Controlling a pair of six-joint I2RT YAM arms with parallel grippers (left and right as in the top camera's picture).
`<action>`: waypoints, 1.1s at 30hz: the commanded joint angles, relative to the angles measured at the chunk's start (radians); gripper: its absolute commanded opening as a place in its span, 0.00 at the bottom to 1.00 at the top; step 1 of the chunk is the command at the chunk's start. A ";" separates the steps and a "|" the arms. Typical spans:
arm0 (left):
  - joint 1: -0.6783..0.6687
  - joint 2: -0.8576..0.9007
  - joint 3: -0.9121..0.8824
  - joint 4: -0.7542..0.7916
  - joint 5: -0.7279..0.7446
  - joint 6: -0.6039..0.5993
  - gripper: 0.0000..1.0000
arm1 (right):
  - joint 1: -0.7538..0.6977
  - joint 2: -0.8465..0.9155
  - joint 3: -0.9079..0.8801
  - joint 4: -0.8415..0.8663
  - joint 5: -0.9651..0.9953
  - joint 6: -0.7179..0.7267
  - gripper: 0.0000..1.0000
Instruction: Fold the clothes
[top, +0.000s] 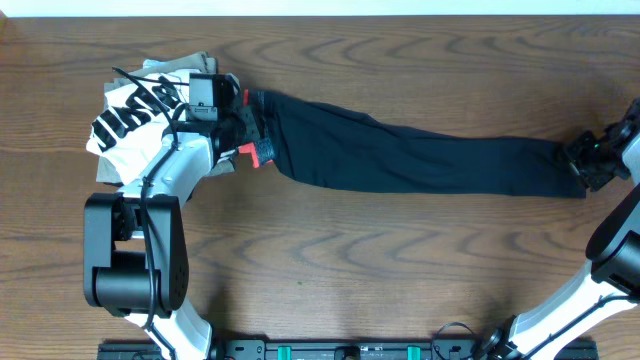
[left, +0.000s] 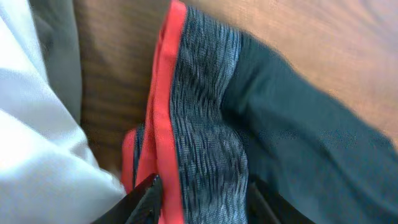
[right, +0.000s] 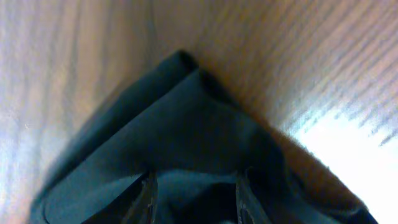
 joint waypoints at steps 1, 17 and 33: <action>0.003 -0.042 -0.003 -0.022 0.039 0.082 0.43 | -0.007 -0.061 0.013 -0.023 -0.035 -0.090 0.40; -0.011 -0.117 -0.003 -0.165 0.038 0.215 0.47 | 0.064 -0.277 0.019 -0.145 -0.080 -0.205 0.45; -0.060 -0.117 -0.003 -0.230 0.038 0.215 0.48 | 0.143 0.060 0.014 -0.106 -0.071 -0.257 0.38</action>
